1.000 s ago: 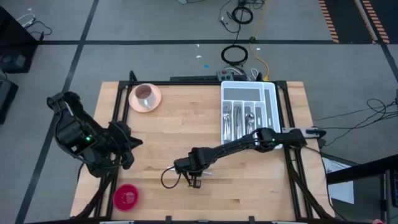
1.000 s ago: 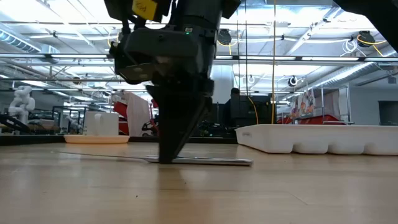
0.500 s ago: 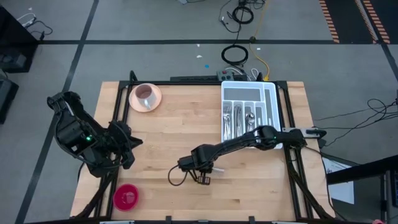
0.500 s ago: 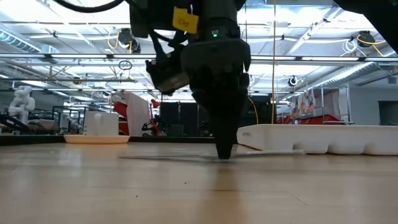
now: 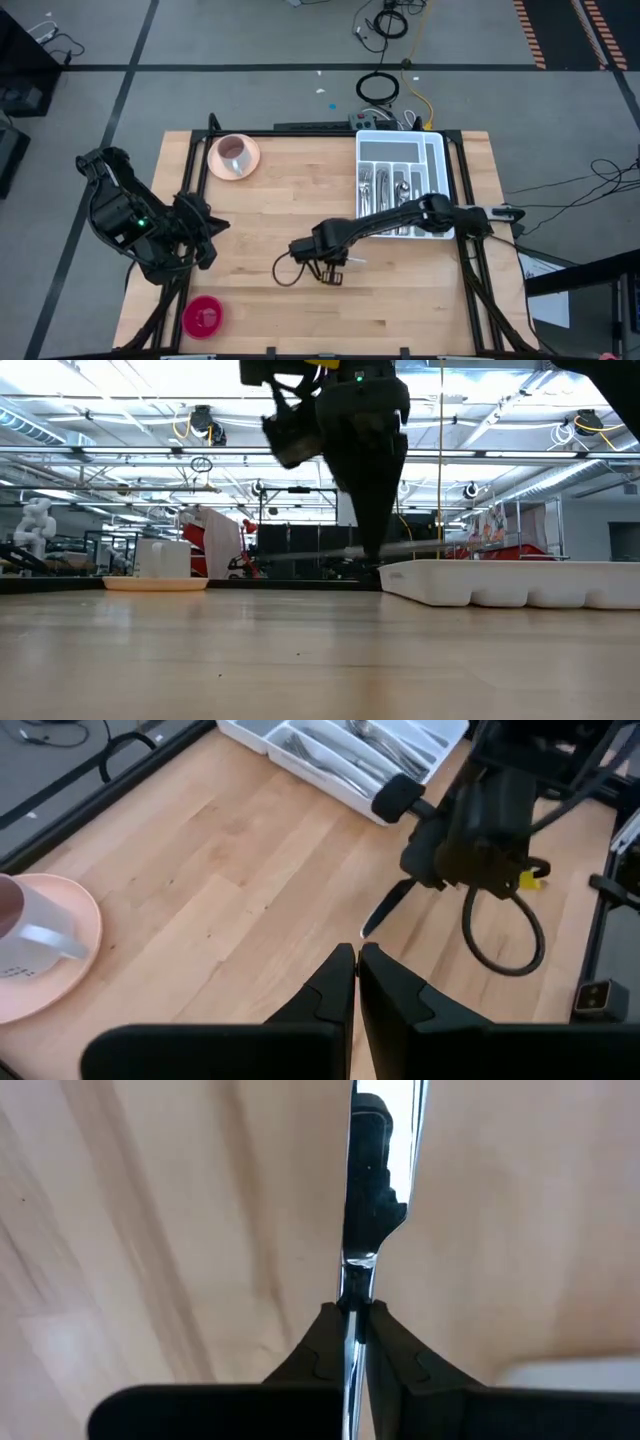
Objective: Sort silverware
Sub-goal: Put the silver knife into the white silverware tray
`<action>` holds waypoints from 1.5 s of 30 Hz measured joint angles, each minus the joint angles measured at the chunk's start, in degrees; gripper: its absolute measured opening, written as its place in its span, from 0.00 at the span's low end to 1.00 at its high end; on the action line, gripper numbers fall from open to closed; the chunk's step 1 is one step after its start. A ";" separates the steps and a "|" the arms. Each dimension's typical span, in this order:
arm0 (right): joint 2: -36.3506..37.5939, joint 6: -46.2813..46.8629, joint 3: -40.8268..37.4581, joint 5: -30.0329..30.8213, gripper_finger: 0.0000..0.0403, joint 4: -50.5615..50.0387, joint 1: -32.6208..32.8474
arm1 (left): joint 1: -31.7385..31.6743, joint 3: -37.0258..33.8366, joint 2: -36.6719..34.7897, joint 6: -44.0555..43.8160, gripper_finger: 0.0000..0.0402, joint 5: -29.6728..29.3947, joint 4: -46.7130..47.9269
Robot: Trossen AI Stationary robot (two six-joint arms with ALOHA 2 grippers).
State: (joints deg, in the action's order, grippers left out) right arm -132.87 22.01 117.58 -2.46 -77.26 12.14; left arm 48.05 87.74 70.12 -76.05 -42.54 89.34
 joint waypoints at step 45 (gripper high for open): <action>17.88 5.87 0.17 11.60 0.00 -12.75 -33.92 | -0.02 0.00 -0.01 0.04 0.06 -4.22 0.68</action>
State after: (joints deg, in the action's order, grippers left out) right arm -114.99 27.88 117.75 9.15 -90.01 -21.78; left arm 48.03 87.74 70.11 -76.01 -46.76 90.02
